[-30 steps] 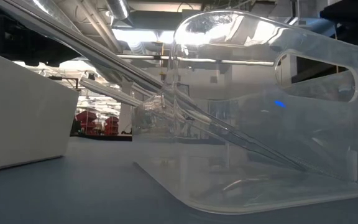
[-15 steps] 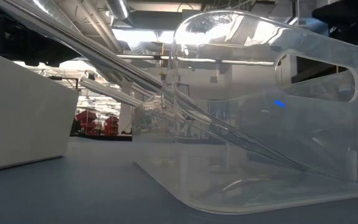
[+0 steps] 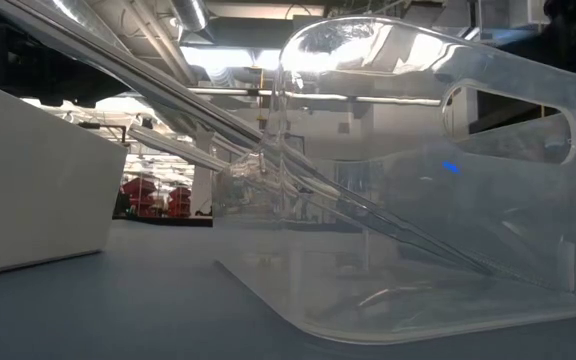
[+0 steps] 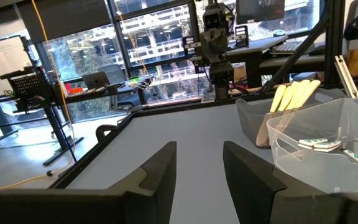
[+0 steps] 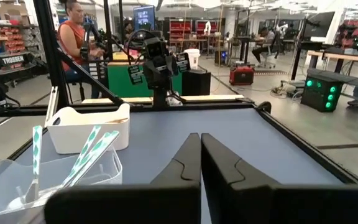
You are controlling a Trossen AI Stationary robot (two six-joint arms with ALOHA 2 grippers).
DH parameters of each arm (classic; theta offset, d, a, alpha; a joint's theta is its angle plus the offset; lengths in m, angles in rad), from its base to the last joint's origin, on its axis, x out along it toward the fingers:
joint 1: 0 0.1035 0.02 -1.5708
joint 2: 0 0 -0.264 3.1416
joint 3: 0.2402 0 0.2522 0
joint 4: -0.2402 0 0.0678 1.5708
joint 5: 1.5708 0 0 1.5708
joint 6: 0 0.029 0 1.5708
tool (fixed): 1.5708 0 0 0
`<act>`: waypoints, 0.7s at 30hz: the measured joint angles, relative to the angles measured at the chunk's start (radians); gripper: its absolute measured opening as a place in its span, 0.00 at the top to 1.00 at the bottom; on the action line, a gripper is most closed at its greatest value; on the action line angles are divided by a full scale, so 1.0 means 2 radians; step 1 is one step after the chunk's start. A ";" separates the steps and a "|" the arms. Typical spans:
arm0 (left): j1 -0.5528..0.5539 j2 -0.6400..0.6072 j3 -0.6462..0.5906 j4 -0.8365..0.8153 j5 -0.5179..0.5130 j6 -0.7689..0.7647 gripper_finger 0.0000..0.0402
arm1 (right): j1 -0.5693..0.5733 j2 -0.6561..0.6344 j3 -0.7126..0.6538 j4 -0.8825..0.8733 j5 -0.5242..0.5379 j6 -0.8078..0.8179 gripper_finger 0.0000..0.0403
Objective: Sort silverware by color (type)
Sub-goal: Return to Home Position
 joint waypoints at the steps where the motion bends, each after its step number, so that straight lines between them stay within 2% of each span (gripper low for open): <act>1: 0.000 0.000 0.000 0.000 0.000 0.000 0.69 | 0.000 0.000 -0.007 0.008 0.000 0.000 1.00; 10: 0.000 0.000 0.000 0.000 0.000 0.000 0.69 | 0.000 0.000 -0.058 0.027 0.004 0.010 1.00; 16: 0.000 0.000 0.000 0.000 0.000 0.000 0.69 | 0.000 0.000 -0.097 0.089 0.000 0.013 1.00; 21: 0.000 0.000 0.000 0.000 0.000 0.000 0.69 | 0.000 0.000 -0.097 0.083 0.000 0.005 1.00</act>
